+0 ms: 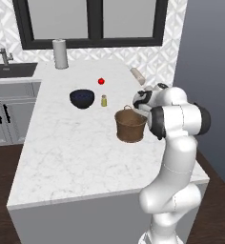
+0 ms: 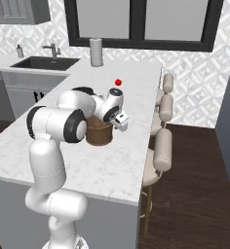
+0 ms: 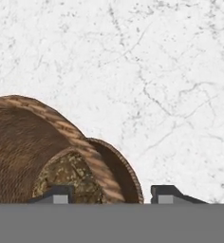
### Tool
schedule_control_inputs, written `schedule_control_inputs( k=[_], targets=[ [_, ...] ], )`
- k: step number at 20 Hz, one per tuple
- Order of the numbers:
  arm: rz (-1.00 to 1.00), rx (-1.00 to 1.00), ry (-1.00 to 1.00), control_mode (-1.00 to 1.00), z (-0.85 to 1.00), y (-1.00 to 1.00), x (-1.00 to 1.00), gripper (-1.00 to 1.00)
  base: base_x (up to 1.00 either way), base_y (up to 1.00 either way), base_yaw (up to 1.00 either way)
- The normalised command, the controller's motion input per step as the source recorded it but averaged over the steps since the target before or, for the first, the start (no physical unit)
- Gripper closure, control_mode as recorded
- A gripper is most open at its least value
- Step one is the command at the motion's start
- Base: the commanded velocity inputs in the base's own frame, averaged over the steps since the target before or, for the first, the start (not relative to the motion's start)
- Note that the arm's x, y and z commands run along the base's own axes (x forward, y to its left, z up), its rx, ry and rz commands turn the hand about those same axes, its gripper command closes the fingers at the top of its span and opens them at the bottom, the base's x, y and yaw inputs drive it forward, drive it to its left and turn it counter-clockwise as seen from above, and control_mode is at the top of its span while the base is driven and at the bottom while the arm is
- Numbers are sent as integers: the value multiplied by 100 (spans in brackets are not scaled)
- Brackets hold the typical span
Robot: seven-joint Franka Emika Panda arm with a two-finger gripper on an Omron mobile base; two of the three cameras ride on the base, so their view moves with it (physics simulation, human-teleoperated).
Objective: Open the cabinet, pick up the bread from the cabinet and place it in the basket. Then move the basket to the dining counter.
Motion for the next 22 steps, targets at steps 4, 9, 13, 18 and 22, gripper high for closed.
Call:
schedule_control_inputs(
  k=[4, 9, 13, 18, 22],
  targets=[
    [2, 0, 0, -100, 63, 7, -8, -100, 0, 0, 0],
    [10, -1, -10, -100, 81, 0, -90, -100, 0, 0, 0],
    [10, -12, -19, -100, 31, 8, -100, -100, 0, 0, 0],
    [15, -23, -2, -100, 39, 31, -100, -100, 0, 0, 0],
    [18, -24, 0, -100, 26, 36, -100, -100, 0, 0, 0]
  ],
)
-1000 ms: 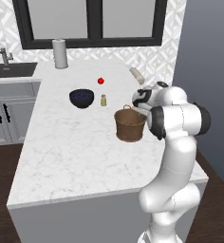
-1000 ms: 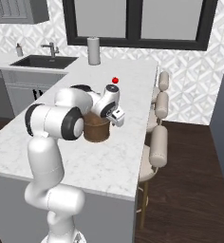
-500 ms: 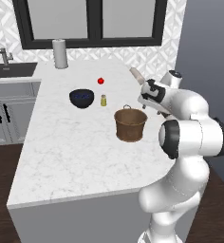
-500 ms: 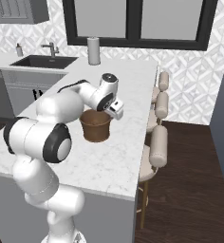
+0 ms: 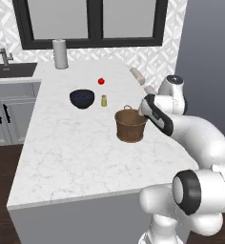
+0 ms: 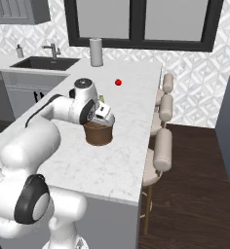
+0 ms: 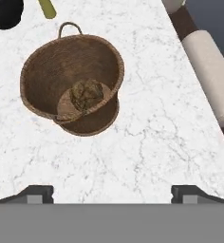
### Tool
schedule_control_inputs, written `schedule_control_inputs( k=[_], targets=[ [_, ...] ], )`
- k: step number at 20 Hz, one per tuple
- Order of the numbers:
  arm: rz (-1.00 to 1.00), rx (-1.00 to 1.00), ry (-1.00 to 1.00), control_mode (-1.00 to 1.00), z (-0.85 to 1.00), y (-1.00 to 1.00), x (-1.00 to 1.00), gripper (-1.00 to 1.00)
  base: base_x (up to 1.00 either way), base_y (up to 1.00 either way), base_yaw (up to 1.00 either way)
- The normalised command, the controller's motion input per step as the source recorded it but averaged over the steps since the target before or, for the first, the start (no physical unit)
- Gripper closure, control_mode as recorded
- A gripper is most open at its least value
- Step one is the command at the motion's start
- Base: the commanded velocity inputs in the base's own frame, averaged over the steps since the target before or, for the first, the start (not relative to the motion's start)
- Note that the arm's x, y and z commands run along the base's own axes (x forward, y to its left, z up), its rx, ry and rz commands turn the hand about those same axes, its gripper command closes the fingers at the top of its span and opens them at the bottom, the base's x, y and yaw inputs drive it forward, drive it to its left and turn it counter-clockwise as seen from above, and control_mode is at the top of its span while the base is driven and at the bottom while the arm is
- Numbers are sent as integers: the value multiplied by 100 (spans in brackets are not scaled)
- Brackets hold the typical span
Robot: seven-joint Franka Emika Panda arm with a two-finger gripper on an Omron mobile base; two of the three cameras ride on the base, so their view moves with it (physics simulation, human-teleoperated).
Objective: Open the cabinet, pick up the bread from the cabinet and place it in the basket. Then move the basket to the dining counter.
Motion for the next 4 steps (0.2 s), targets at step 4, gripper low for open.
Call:
schedule_control_inputs(
  k=[4],
  targets=[
    [13, -13, 0, -100, 15, 34, -100, -100, 0, 0, 0]
  ],
)
